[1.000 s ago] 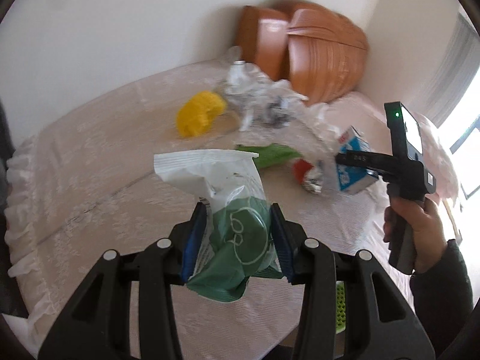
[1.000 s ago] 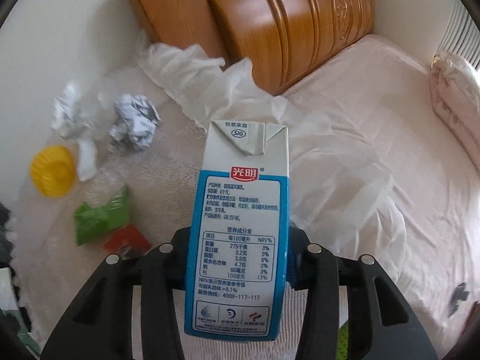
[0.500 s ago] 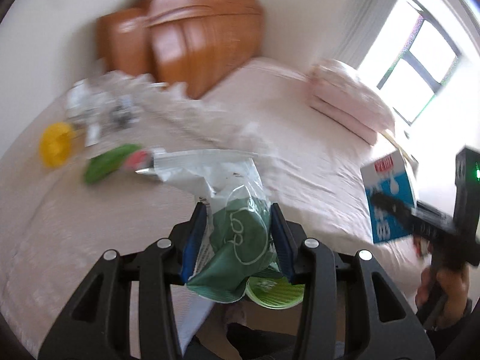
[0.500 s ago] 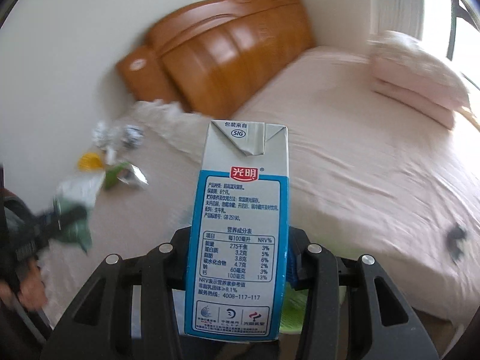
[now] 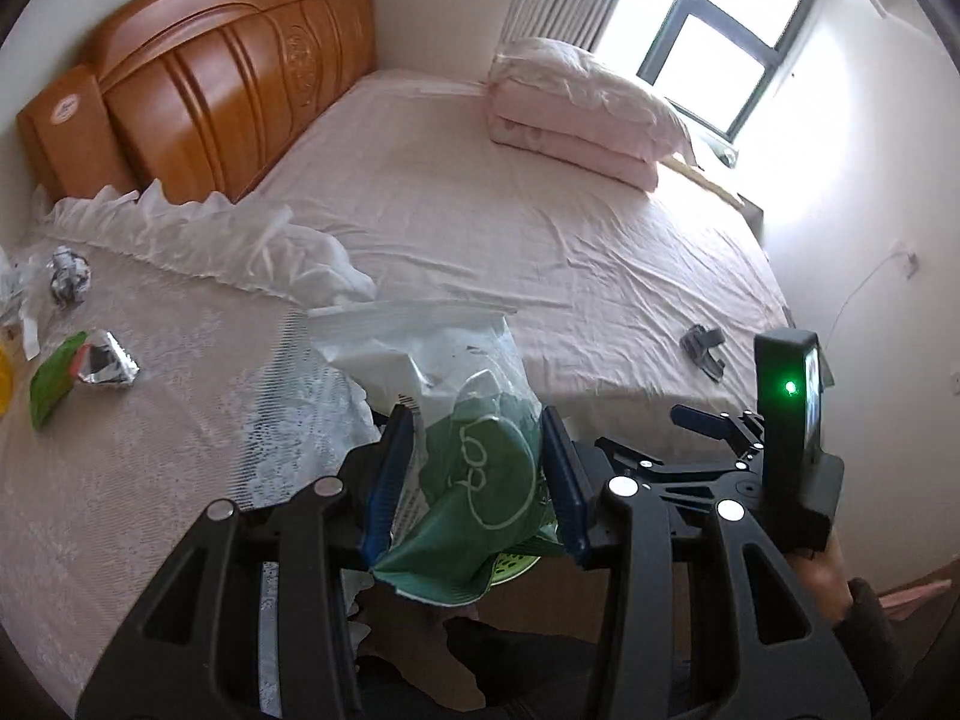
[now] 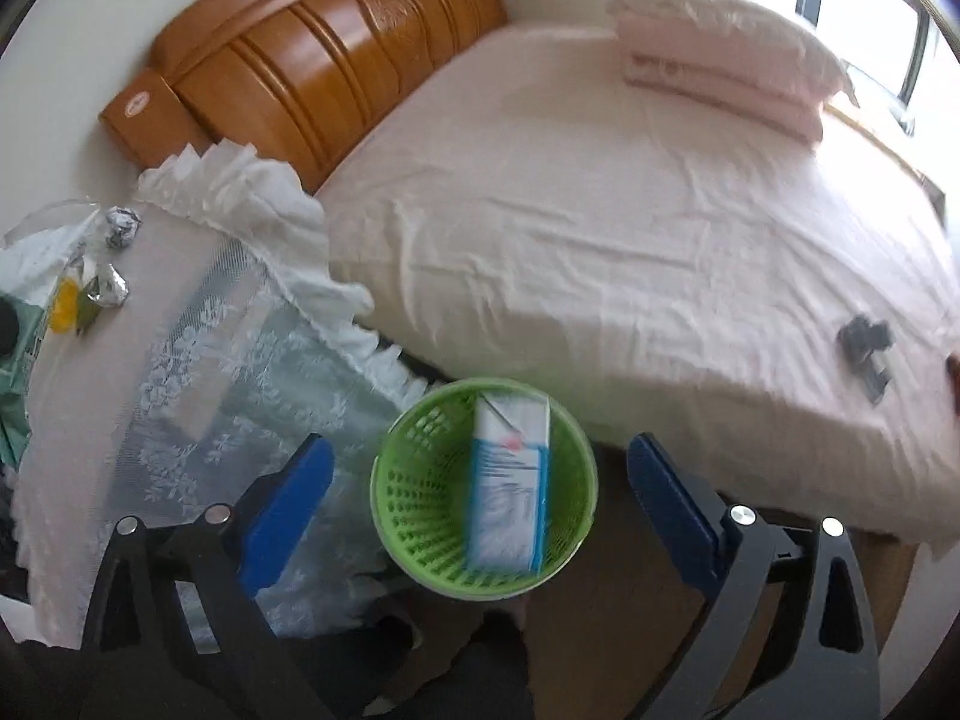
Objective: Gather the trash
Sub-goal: 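Drop the milk carton and green bag into the wastebasket, opening both tools, then move both tools back over the bed toward the green bag and foil wrapper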
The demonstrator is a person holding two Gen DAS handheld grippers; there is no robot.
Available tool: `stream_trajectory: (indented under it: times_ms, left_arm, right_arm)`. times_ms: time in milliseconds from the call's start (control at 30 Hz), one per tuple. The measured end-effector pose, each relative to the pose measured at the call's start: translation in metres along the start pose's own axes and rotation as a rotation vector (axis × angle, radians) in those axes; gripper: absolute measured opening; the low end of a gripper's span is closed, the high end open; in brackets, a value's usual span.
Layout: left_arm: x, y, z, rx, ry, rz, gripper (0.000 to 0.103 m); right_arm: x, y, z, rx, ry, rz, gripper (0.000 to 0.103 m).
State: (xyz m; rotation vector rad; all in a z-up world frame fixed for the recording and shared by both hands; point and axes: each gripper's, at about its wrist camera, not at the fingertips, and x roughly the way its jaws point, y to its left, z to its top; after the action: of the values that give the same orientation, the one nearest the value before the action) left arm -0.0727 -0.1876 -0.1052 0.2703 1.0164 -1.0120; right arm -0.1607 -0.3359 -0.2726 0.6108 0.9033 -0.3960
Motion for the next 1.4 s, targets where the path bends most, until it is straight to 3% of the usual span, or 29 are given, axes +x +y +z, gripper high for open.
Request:
stream_trajectory:
  times_ms: [300, 467, 633, 700, 733, 900, 1100, 1233, 1400]
  left_arm:
    - [0.015, -0.019, -0.002, 0.06, 0.048, -0.02, 0.042]
    - [0.044, -0.044, -0.001, 0.131, 0.111, -0.07, 0.043]
    - [0.091, -0.062, -0.006, 0.166, 0.2, -0.091, 0.045]
    - [0.111, -0.062, -0.01, 0.164, 0.243, -0.091, 0.059]
    - [0.122, -0.061, -0.013, 0.154, 0.262, -0.077, 0.074]
    - [0.133, -0.06, -0.02, 0.149, 0.279, -0.059, 0.091]
    - [0.091, -0.049, -0.004, 0.124, 0.132, -0.01, 0.095]
    - [0.032, -0.03, 0.017, 0.1, -0.038, 0.071, 0.095]
    - [-0.029, 0.008, 0.026, 0.043, -0.171, 0.158, 0.095]
  right_arm:
    - [-0.044, -0.031, 0.008, 0.092, -0.098, -0.049, 0.101]
    - [-0.075, -0.043, 0.012, 0.069, -0.165, -0.144, 0.101]
    - [-0.09, -0.055, 0.011, 0.081, -0.19, -0.172, 0.101]
    - [-0.091, -0.058, 0.01, 0.083, -0.19, -0.185, 0.101]
    - [-0.09, -0.059, 0.009, 0.083, -0.187, -0.192, 0.101]
    - [-0.084, -0.061, 0.005, 0.085, -0.165, -0.205, 0.101]
    - [-0.085, -0.055, 0.011, 0.088, -0.171, -0.193, 0.101]
    - [-0.09, -0.043, 0.022, 0.076, -0.2, -0.165, 0.101]
    - [-0.102, -0.017, 0.042, 0.059, -0.261, -0.089, 0.101]
